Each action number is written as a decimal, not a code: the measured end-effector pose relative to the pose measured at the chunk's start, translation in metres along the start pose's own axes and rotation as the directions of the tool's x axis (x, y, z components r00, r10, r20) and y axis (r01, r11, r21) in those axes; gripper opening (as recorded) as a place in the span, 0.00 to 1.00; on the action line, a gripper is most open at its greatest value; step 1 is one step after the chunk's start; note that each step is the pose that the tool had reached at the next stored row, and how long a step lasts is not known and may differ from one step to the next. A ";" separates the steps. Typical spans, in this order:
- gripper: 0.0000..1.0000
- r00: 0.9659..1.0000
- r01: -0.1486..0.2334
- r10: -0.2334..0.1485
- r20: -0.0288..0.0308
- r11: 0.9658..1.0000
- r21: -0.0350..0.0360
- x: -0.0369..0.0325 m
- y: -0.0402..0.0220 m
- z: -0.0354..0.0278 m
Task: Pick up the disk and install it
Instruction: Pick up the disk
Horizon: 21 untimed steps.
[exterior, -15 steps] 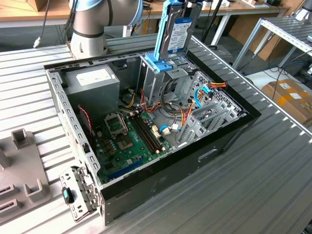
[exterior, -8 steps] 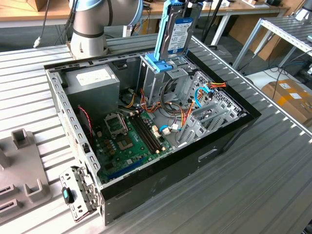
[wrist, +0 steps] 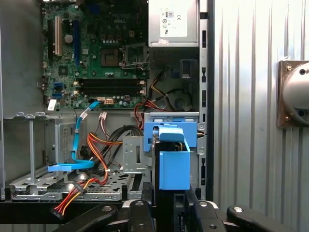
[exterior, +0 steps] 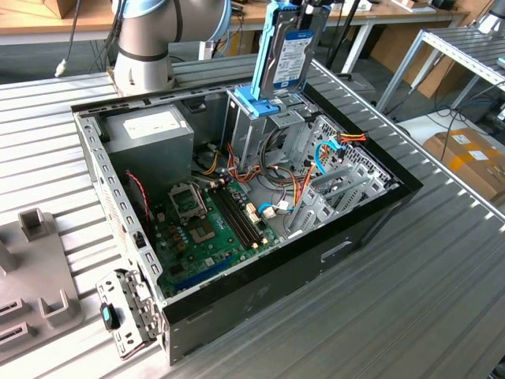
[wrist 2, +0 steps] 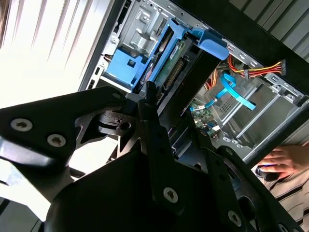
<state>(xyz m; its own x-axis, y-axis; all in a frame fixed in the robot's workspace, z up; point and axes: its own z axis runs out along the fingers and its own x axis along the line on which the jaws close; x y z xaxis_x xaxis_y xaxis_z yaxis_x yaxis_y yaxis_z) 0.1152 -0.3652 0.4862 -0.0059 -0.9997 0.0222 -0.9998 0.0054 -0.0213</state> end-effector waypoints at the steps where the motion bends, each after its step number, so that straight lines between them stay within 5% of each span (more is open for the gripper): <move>1: 0.35 1.000 0.000 0.000 0.000 1.000 0.000 0.0011 0.0000 0.0000; 15: 0.35 1.000 0.000 0.000 0.000 1.000 0.000 0.0209 -0.0003 0.0006; 21: 0.35 1.000 0.000 0.000 0.000 1.000 0.000 0.0217 -0.0006 0.0006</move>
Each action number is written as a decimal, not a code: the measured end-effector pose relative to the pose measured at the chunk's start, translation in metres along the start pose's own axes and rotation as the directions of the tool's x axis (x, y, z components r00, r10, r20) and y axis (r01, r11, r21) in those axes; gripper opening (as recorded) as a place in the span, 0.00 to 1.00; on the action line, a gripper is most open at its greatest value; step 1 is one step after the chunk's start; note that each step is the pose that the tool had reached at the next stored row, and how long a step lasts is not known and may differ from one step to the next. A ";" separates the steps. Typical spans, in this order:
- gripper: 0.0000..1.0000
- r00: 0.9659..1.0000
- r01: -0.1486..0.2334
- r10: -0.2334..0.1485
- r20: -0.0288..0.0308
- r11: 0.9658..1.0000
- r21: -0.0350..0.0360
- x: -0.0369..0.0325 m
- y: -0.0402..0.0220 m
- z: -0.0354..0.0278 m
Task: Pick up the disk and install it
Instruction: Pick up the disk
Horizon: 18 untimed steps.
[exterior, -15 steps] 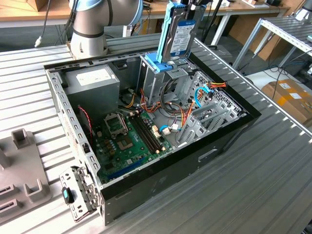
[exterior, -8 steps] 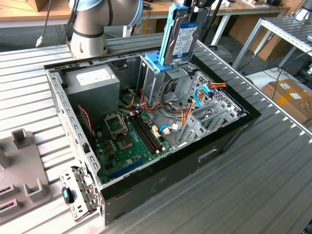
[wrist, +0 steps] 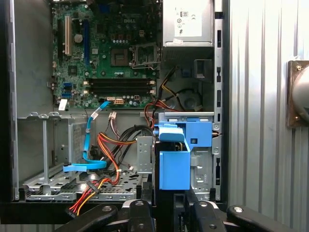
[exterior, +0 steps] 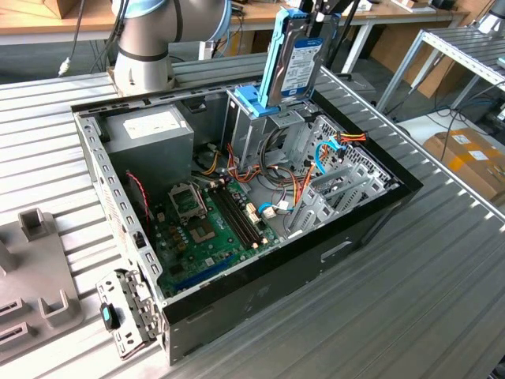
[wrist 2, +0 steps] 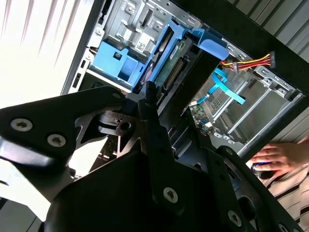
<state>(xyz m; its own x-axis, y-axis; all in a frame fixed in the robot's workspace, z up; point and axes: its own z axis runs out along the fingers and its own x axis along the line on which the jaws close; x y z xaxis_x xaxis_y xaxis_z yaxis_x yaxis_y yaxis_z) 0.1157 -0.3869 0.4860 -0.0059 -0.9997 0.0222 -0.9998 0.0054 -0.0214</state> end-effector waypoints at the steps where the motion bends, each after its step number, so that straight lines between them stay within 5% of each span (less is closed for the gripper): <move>1: 0.35 1.000 0.000 0.000 0.000 1.000 0.000 0.0001 0.0000 0.0000; 12: 0.35 1.000 0.000 0.000 0.000 1.000 0.000 0.0094 -0.0001 0.0003; 18: 0.35 1.000 0.000 0.000 0.000 1.000 0.000 0.0264 -0.0003 0.0006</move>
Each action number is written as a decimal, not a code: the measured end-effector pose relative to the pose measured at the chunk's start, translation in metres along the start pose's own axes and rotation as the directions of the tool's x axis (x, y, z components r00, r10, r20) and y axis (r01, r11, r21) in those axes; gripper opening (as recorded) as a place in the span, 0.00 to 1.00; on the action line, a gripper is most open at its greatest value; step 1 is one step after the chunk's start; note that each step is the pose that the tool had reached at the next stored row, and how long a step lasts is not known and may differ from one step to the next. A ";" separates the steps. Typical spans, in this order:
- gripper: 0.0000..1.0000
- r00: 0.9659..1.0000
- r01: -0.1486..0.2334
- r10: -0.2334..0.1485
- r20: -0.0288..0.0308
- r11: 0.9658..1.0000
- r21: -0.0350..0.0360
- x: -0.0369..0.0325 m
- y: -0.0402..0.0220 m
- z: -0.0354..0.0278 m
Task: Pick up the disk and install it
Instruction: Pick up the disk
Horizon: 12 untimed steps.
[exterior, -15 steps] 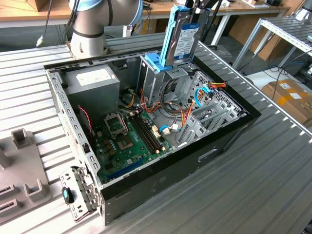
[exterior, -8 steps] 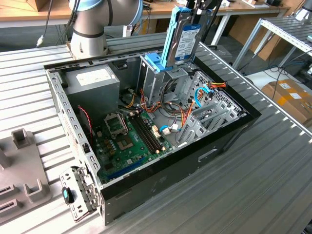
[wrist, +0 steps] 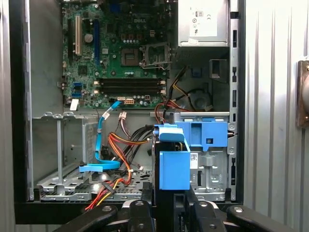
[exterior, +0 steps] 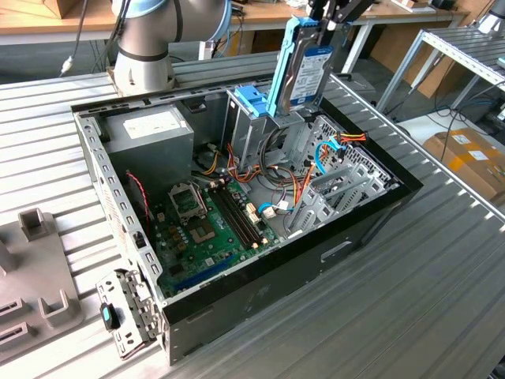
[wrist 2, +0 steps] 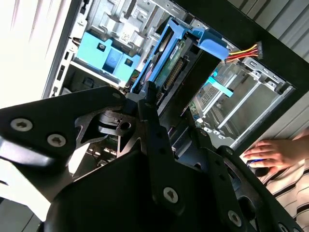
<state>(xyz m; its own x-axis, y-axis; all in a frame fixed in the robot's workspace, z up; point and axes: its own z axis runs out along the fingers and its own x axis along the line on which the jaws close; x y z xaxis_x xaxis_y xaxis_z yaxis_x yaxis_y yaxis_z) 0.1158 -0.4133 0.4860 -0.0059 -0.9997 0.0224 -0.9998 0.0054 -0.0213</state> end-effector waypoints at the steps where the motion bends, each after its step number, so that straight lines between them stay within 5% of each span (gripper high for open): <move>1: 0.35 1.000 0.000 0.000 0.000 1.000 0.000 0.0014 0.0000 0.0000; 12: 0.35 1.000 0.000 0.000 0.000 1.000 0.000 0.0179 -0.0001 0.0006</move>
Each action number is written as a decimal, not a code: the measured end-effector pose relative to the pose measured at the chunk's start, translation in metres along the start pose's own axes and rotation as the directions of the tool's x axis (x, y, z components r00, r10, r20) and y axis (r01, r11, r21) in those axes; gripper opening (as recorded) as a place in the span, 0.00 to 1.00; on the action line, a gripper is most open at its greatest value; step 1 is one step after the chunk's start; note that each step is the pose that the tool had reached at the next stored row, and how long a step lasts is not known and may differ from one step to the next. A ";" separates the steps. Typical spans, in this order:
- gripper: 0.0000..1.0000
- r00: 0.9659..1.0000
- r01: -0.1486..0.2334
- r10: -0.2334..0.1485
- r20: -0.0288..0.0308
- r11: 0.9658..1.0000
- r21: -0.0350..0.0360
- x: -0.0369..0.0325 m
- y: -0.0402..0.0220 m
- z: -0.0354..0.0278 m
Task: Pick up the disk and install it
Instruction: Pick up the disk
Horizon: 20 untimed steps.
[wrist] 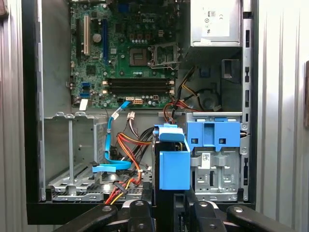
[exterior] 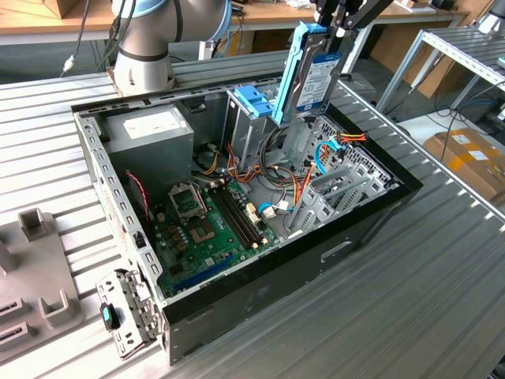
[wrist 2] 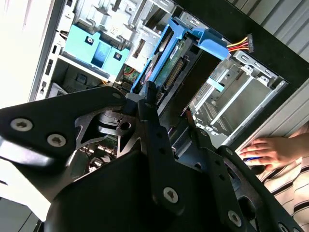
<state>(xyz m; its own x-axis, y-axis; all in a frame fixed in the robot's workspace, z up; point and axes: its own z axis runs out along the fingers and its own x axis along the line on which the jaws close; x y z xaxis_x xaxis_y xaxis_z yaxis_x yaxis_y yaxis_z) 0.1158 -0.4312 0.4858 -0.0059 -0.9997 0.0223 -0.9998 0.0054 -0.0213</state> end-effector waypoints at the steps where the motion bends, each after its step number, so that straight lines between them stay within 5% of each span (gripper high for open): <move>1: 0.35 1.000 0.000 0.000 0.000 1.000 0.000 0.0018 0.0000 0.0001; 20: 0.35 1.000 0.000 0.000 0.000 1.000 0.000 0.0088 -0.0001 0.0003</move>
<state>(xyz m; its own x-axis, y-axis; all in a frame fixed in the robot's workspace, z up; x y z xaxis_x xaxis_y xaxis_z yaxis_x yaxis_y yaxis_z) 0.1158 -0.4400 0.4858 -0.0059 -0.9997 0.0223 -0.9998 0.0054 -0.0213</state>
